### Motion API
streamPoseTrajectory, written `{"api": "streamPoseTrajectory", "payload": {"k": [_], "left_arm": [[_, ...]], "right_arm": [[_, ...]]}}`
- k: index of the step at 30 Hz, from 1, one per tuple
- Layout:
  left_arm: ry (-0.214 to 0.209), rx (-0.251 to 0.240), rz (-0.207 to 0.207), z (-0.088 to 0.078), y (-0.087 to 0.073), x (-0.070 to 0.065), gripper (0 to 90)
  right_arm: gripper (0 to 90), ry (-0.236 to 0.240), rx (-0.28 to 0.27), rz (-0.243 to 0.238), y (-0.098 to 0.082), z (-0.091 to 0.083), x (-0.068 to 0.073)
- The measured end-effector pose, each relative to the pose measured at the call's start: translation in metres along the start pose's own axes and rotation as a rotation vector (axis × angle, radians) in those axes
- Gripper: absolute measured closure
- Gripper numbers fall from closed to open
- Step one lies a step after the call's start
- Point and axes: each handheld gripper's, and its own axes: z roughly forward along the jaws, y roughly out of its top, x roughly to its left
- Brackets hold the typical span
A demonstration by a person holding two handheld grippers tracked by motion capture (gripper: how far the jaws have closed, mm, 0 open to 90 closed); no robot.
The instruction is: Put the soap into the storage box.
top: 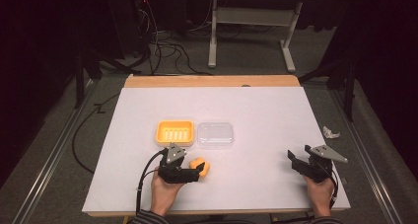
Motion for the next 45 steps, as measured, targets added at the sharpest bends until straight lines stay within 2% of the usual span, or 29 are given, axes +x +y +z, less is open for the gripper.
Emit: {"api": "streamPoseTrajectory", "payload": {"k": [5, 11, 22, 29, 34, 45], "left_arm": [[-0.004, 0.014, 0.019, 0.005, -0.001, -0.006, 15.5], [0.016, 0.042, 0.054, 0.011, -0.005, -0.012, 15.4], [0.047, 0.085, 0.093, 0.020, -0.014, -0.018, 15.4], [0.057, 0.106, 0.108, 0.025, -0.018, -0.022, 15.6], [0.071, 0.100, 0.107, 0.025, -0.019, -0.022, 16.3], [0.074, 0.103, 0.111, 0.029, -0.024, -0.022, 20.5]], "right_arm": [[28.8, 0.004, -0.001, -0.002, 0.000, 0.000, 0.000], [28.8, 0.003, -0.002, 0.004, 0.000, 0.000, 0.000], [28.8, 0.004, -0.001, 0.003, 0.000, 0.000, 0.000], [28.8, 0.006, -0.001, 0.004, 0.000, 0.000, 0.000], [28.7, 0.004, -0.002, 0.005, 0.000, 0.000, 0.000], [28.7, 0.005, -0.003, 0.005, 0.000, 0.000, 0.000]]}}
